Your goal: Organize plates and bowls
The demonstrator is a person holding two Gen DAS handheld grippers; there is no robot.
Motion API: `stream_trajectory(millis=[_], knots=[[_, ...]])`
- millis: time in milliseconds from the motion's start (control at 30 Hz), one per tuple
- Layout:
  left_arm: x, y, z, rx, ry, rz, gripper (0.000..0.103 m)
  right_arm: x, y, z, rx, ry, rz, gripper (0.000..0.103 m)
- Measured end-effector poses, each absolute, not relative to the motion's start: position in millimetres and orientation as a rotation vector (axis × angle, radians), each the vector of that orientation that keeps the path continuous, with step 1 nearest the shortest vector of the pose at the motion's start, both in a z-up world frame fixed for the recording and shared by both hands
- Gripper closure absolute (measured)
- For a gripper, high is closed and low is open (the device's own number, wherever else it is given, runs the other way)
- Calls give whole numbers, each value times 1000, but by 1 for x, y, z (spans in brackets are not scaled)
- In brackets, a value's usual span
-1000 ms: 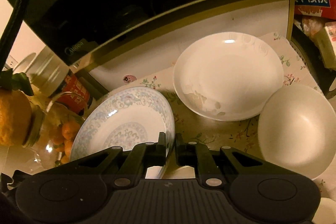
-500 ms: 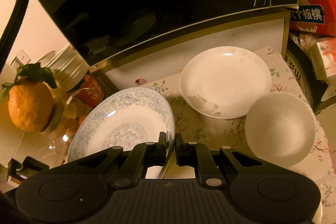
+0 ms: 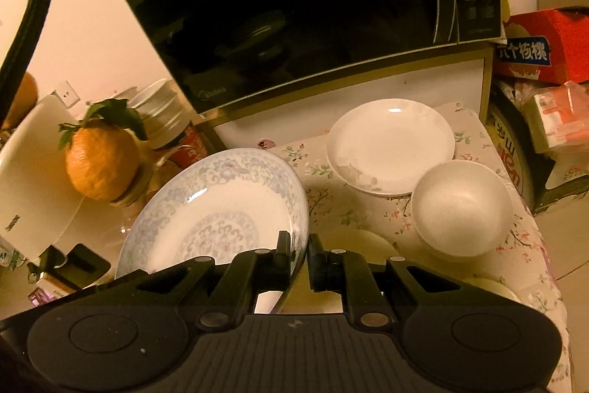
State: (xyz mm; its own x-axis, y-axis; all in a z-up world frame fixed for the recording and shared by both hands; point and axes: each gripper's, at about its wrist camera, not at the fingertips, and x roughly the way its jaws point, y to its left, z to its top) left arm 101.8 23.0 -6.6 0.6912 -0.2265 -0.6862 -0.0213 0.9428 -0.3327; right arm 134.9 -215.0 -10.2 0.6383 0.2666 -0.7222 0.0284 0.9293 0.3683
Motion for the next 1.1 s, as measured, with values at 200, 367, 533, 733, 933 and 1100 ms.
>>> stream_trajectory(millis=[200, 367, 533, 733, 933, 1100], knots=[[68, 33, 4, -335, 786, -116, 95, 106, -213, 9, 363, 848, 165, 92], [40, 42, 8, -330, 774, -93, 95, 81, -201, 19, 336, 847, 190, 92], [10, 52, 4, -323, 778, -89, 95, 55, -192, 20, 321, 860, 209, 91], [-19, 63, -12, -304, 823, -62, 95, 19, -175, 10, 279, 891, 219, 91], [-35, 71, -34, -286, 895, -35, 95, -4, -161, -17, 257, 980, 241, 90], [-43, 73, -47, -261, 930, -31, 95, -15, -156, -35, 258, 1036, 242, 90]])
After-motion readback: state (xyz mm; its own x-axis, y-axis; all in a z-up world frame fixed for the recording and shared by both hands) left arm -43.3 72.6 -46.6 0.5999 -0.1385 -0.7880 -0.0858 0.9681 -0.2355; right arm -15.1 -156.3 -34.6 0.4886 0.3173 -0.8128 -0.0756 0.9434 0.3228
